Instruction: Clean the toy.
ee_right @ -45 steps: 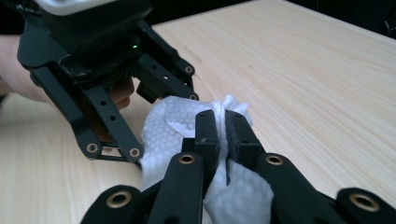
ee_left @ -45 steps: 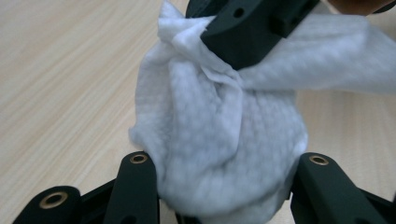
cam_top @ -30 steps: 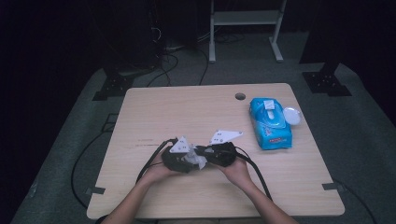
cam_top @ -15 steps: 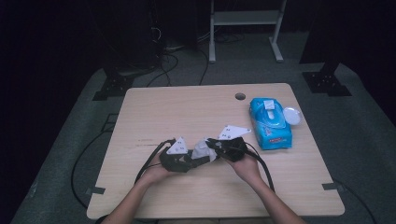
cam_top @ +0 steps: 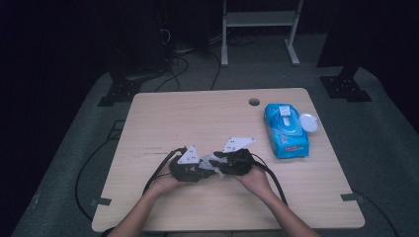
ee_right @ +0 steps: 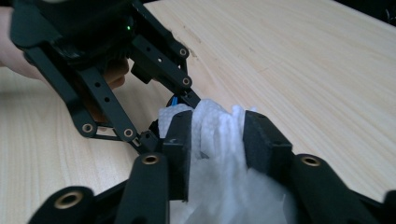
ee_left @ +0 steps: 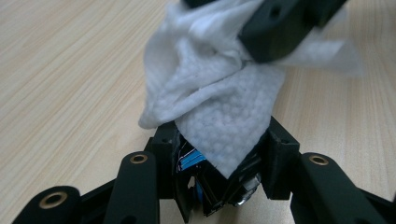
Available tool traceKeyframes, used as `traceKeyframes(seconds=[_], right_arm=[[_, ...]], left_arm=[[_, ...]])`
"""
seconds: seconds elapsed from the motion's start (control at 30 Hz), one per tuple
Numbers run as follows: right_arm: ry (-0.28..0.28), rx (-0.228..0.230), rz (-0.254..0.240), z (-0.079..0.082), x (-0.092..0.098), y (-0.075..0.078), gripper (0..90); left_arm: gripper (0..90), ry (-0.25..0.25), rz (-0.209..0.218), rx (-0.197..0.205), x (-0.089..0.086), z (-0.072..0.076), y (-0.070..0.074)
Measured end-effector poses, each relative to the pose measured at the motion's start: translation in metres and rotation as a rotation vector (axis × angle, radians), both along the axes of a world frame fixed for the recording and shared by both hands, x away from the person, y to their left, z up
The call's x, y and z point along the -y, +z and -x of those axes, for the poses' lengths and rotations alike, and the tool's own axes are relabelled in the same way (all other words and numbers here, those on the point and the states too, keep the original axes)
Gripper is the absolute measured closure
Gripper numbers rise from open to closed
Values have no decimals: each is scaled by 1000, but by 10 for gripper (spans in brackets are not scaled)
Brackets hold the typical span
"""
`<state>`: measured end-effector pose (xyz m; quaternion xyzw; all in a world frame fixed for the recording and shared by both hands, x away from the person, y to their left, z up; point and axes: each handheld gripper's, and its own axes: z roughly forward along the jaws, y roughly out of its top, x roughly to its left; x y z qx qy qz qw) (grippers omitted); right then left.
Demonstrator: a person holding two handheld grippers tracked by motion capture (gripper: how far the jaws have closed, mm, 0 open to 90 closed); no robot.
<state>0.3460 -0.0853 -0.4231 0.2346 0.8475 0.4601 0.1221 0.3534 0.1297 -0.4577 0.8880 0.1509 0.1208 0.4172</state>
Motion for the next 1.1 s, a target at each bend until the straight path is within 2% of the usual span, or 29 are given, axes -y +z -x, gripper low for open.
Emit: traceKeyframes(seconds=[0.07,0.17,0.23,0.3,0.37,0.43,0.57,0.63,0.77,0.8,0.87,0.97,1.0,1.1], right_arm=[[2,0,-1,0,-4,-3,606],[-3,23,6,1,-9,-6,645],[-1,44,10,2,-10,-8,704],[-4,84,34,4,-10,-8,774],[2,74,36,3,-7,-7,809],[-19,83,54,2,-2,-6,817],[-66,67,35,-1,8,-5,822],[-52,52,10,0,5,-6,822],[26,32,-50,7,-13,-8,822],[38,24,-55,8,-18,-9,822],[48,36,-38,8,-23,-9,823],[32,50,-19,7,-15,-7,823],[12,64,7,6,-10,-7,823],[-54,71,16,0,15,-7,824]], left_arm=[[570,0,1,2,0,0,0],[569,1,3,1,1,0,0],[570,-2,0,5,1,0,0],[571,-8,-1,5,1,0,0],[572,-10,0,9,2,1,-1],[572,-10,2,6,2,1,-1],[572,-6,6,5,3,0,-1],[573,-5,7,1,5,0,-1],[573,-6,5,6,7,0,-1],[573,-9,1,10,6,0,-1],[573,-10,-3,15,6,1,-1],[573,-10,0,16,5,1,-1],[573,-11,0,16,5,1,-1],[573,-12,1,16,6,0,-1]])
